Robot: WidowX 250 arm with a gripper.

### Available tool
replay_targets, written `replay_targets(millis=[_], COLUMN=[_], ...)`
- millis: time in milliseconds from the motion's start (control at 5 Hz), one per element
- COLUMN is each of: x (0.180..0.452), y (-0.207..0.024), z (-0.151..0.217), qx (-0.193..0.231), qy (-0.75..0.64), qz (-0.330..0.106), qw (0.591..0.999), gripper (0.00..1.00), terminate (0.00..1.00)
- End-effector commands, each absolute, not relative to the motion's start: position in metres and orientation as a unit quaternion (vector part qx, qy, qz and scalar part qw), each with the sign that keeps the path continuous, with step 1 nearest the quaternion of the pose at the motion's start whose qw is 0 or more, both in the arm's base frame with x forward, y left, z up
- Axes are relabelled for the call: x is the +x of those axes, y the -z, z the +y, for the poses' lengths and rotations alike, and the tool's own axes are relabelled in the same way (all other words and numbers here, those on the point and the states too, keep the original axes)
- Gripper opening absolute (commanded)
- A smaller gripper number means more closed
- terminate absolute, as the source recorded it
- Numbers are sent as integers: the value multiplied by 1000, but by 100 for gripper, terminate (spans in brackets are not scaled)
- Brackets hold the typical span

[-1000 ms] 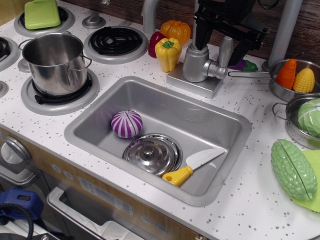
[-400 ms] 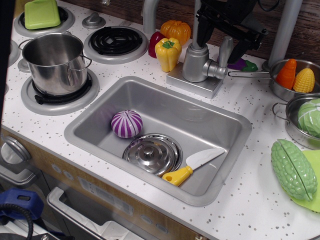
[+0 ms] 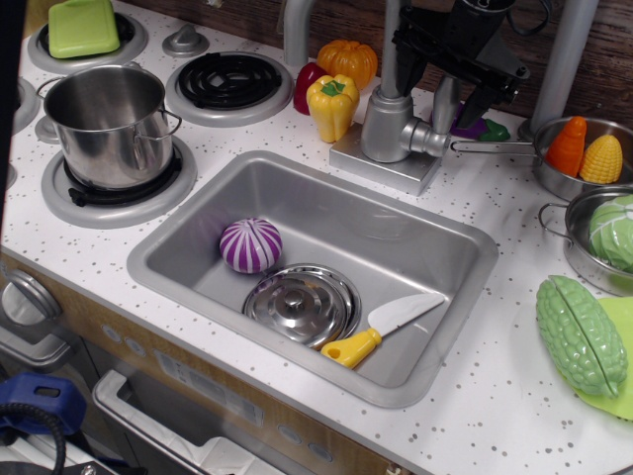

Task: Turn lever vertical to front

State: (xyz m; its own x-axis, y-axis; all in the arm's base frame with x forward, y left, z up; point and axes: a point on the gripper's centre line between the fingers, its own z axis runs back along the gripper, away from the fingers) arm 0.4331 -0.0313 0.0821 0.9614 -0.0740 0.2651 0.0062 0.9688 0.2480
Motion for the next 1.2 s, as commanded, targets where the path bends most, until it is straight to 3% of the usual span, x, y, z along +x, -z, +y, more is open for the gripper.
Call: replay_targets(millis=[0, 200, 400, 800, 1000], x=[449, 452, 454, 449, 433], y=[-121, -119, -119, -116, -112], z=[-28, -29, -34, -45, -60], qx=[115, 116, 114, 96, 93], qy=[26, 20, 14, -11, -43], qz=[-199, -208, -212, -208, -198], qw=[973, 971, 970, 973, 975], gripper=[100, 100, 0, 0, 0], terminate=[0, 0, 0, 0, 0])
